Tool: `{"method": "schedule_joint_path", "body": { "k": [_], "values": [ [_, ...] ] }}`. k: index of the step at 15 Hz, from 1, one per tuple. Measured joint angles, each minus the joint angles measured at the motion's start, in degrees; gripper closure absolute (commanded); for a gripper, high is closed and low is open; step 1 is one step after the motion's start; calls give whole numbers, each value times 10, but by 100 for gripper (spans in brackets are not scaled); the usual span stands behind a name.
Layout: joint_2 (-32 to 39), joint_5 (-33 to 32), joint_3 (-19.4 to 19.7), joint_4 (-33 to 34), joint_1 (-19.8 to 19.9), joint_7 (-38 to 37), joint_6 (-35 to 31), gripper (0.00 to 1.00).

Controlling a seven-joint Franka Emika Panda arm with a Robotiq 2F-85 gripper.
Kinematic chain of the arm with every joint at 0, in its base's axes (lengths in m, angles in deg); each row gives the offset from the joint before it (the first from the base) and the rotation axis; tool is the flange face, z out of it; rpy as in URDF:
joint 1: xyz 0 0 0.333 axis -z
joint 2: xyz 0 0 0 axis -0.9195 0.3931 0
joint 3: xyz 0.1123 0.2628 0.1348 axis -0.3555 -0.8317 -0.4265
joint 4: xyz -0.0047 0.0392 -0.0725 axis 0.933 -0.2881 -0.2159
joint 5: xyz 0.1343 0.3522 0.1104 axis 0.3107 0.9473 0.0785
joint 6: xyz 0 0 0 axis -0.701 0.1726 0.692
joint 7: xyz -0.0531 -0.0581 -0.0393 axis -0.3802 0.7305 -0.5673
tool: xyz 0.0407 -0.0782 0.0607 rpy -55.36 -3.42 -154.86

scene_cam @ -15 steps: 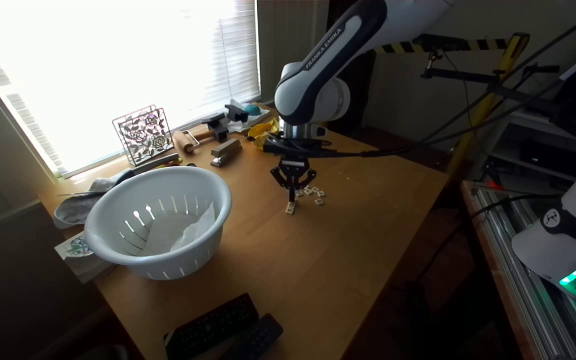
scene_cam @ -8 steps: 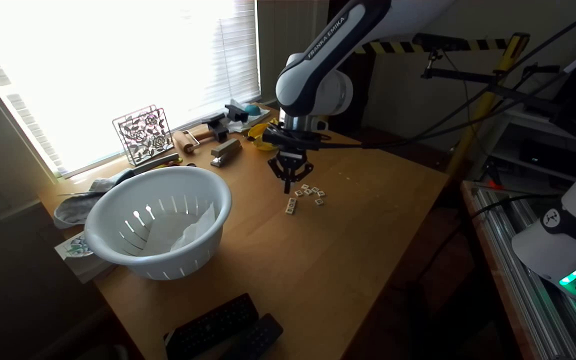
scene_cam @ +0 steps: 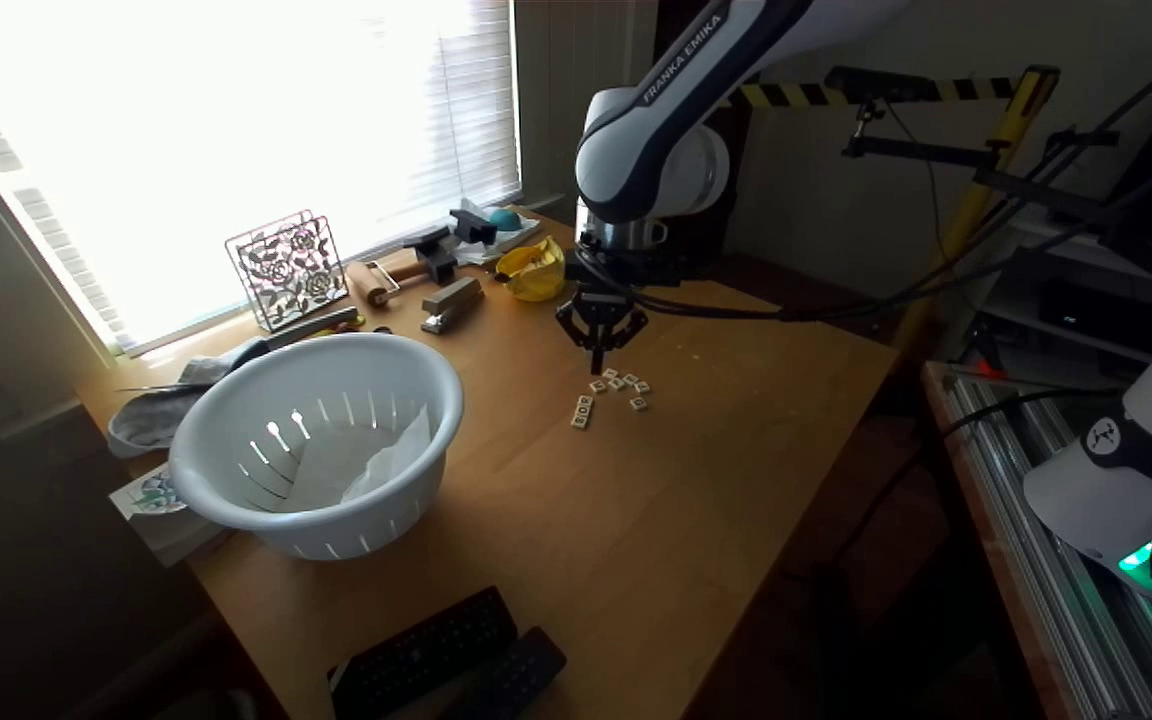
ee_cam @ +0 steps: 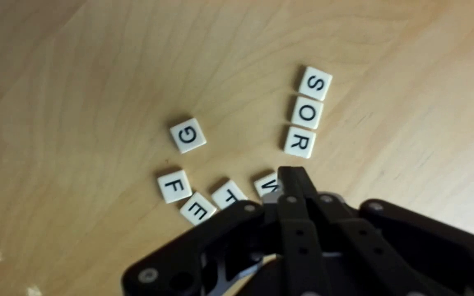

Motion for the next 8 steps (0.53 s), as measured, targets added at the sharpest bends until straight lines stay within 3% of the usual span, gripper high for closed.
{"method": "schedule_joint_path", "body": {
  "k": [8],
  "values": [
    [-14, -156, 53, -44, -34, 109, -11, 99]
  ]
}}
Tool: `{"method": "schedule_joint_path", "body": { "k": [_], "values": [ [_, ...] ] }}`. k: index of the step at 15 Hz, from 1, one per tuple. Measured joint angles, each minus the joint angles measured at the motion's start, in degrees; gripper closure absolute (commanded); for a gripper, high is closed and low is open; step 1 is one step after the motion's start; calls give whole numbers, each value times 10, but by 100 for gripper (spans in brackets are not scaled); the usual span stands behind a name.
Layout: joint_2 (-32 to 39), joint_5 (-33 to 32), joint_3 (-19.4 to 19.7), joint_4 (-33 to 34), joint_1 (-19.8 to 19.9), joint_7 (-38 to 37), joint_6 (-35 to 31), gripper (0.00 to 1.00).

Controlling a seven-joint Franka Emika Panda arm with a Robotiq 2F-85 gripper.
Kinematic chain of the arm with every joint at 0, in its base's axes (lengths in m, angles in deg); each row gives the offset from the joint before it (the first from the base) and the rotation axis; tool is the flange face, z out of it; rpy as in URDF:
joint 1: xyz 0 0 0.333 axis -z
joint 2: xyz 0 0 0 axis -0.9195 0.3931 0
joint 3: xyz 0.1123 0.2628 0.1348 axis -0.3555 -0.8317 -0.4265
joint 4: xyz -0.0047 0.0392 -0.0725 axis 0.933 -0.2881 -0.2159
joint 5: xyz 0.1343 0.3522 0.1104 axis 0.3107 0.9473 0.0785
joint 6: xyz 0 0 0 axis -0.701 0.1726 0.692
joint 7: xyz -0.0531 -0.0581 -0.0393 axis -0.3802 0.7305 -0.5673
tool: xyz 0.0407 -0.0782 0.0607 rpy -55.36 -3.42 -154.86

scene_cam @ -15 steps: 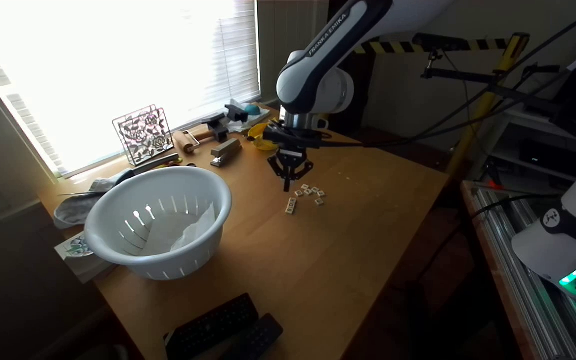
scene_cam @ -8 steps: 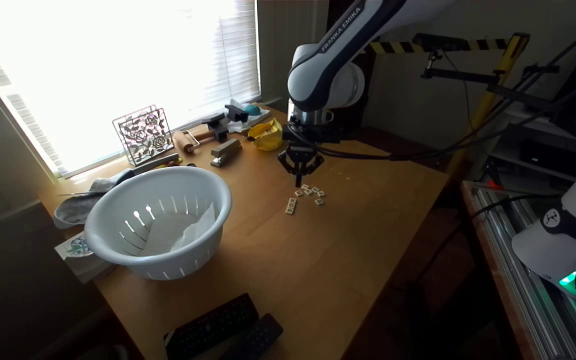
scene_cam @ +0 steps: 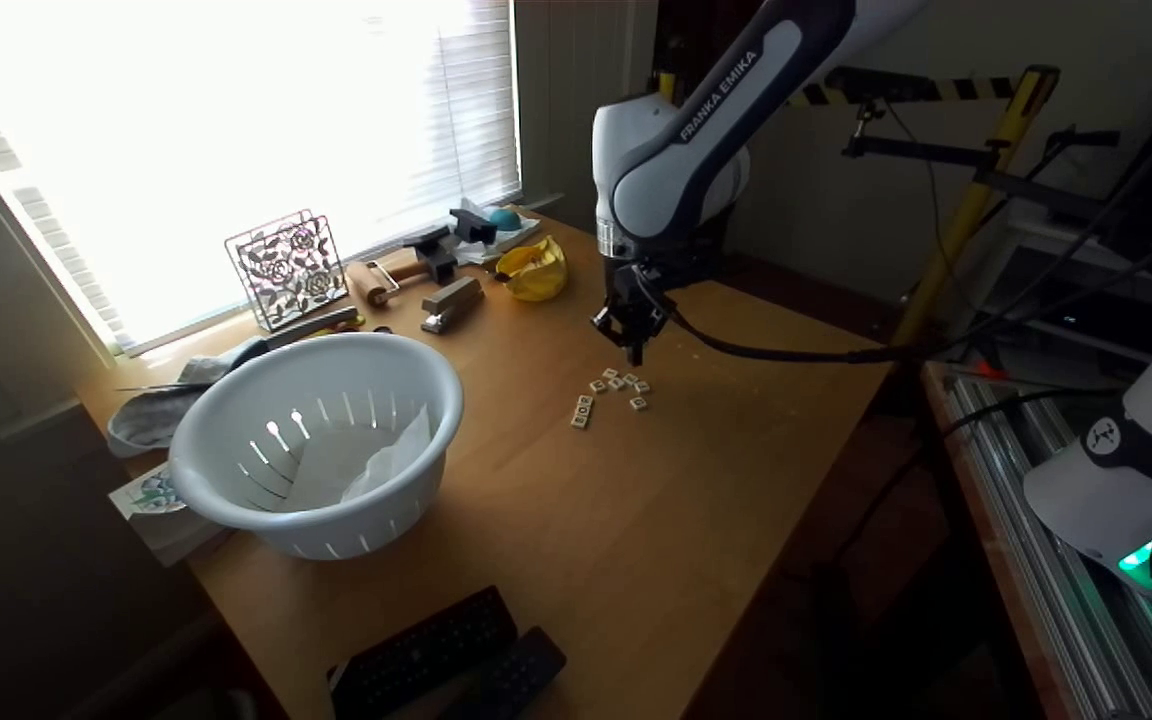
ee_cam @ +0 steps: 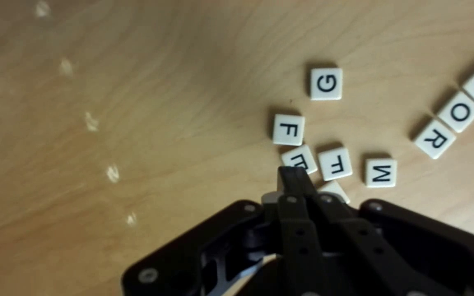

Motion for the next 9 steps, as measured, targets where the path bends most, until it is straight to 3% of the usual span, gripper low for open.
{"method": "schedule_joint_path", "body": {
  "k": [9],
  "values": [
    [-3, -18, 4, -8, -5, 35, -18, 100]
  ]
}}
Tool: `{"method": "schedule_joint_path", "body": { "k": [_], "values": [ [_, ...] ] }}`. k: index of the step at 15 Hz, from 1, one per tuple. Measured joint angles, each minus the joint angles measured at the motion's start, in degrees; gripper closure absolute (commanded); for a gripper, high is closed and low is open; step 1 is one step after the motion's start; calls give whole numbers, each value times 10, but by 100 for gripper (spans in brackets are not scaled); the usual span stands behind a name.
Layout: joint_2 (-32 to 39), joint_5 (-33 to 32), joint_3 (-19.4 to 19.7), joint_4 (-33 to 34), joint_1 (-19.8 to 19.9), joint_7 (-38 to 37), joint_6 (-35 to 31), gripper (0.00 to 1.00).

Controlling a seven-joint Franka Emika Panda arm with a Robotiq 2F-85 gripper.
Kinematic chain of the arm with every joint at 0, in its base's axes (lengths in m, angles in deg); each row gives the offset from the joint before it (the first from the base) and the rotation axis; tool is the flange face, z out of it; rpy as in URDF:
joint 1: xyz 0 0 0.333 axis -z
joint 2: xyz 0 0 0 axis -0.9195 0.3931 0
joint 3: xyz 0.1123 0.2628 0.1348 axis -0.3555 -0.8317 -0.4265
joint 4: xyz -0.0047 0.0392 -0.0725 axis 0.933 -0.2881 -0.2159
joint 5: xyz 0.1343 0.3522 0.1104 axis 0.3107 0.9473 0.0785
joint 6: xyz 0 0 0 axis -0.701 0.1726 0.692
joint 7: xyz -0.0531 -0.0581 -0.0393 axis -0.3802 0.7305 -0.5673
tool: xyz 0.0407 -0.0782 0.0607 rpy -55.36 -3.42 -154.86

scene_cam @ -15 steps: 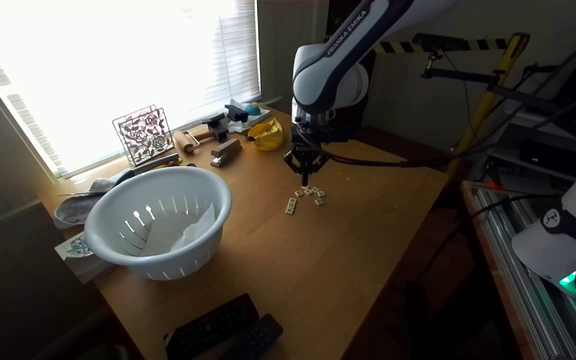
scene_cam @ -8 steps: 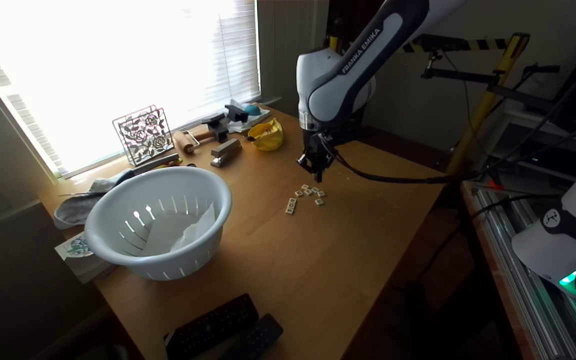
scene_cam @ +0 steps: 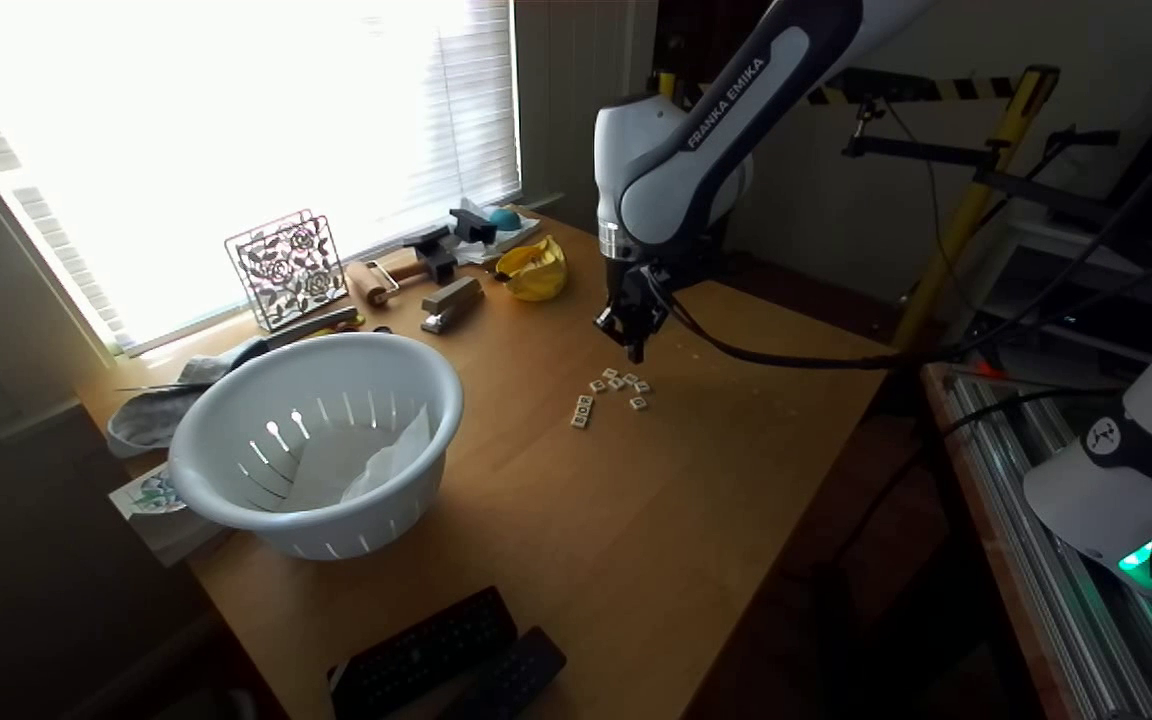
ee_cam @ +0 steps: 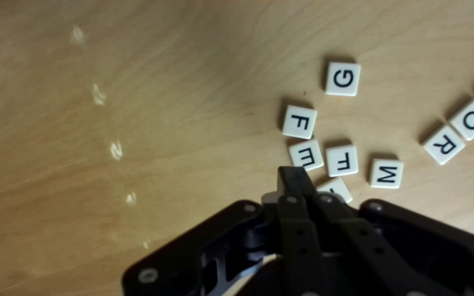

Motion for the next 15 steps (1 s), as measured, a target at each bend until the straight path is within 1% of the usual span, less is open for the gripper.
{"method": "schedule_joint_path", "body": {
  "k": [2, 7, 15],
  "values": [
    [0, 0, -1, 0, 0, 2, -2, 100],
    [5, 1, -12, 0, 0, 29, -39, 100],
    [25, 2, -25, 0, 1, 57, -67, 100]
  ]
}}
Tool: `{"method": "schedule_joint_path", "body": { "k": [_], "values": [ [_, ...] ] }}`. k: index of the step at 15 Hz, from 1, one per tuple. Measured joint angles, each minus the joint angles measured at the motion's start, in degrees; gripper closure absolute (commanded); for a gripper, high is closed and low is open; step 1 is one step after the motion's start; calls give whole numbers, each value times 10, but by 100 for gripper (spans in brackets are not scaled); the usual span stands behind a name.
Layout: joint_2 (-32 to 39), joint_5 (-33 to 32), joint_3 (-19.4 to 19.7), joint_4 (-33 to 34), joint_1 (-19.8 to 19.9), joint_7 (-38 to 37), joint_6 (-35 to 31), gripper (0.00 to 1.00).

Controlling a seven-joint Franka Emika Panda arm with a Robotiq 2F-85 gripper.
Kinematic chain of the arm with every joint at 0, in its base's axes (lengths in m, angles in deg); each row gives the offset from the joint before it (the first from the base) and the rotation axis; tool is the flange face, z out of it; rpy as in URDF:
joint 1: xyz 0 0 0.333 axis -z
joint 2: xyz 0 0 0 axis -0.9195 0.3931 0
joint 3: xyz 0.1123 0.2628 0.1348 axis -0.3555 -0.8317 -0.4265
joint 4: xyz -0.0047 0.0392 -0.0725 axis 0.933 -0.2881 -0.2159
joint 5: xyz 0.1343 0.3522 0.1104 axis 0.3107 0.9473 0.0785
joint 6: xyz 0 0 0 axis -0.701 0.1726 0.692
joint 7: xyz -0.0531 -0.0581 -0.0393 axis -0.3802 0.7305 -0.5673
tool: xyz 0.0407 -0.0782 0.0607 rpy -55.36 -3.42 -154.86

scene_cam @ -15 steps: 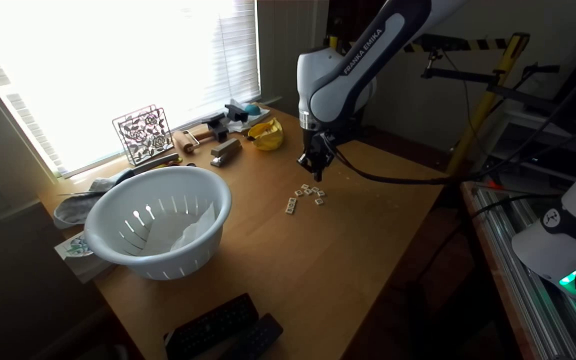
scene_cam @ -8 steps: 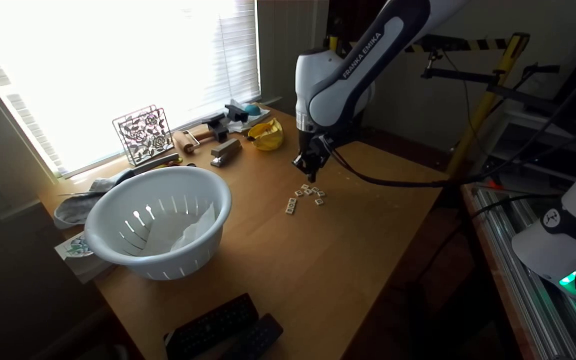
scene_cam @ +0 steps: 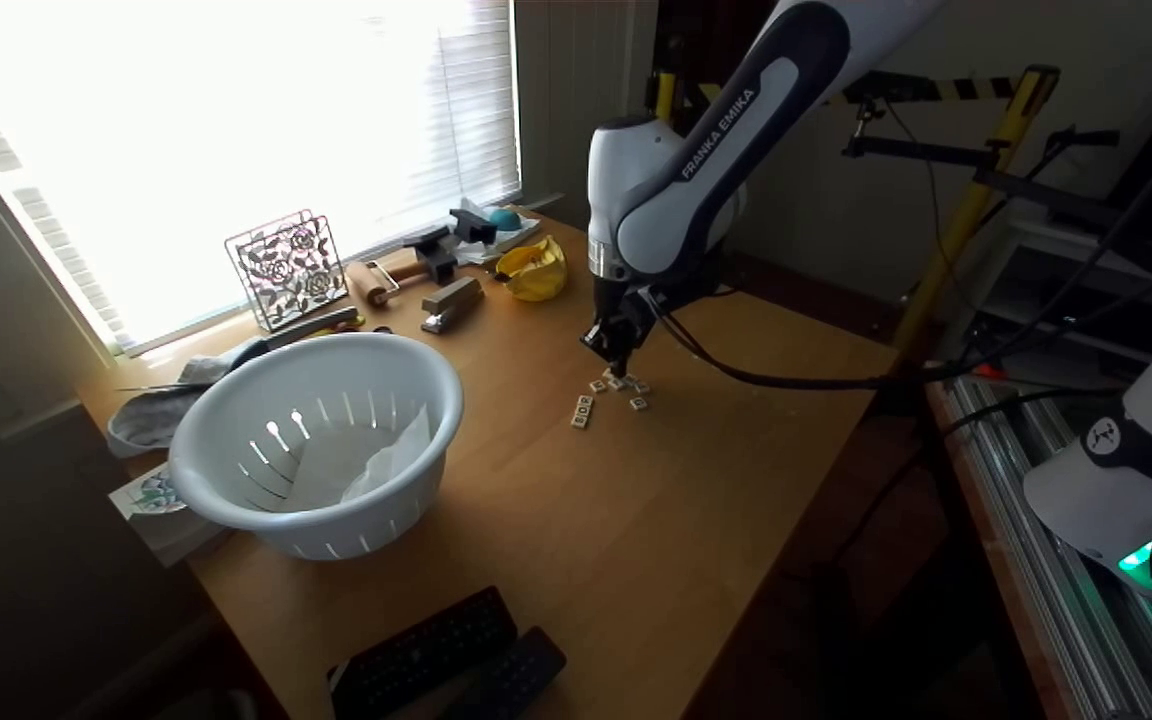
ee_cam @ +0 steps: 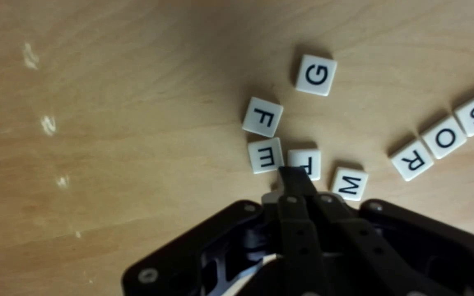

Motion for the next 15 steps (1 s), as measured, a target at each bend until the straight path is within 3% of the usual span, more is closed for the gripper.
{"method": "schedule_joint_path", "body": {
  "k": [15],
  "values": [
    [23, 13, -11, 31, 24, 13, -11, 100]
  ]
}}
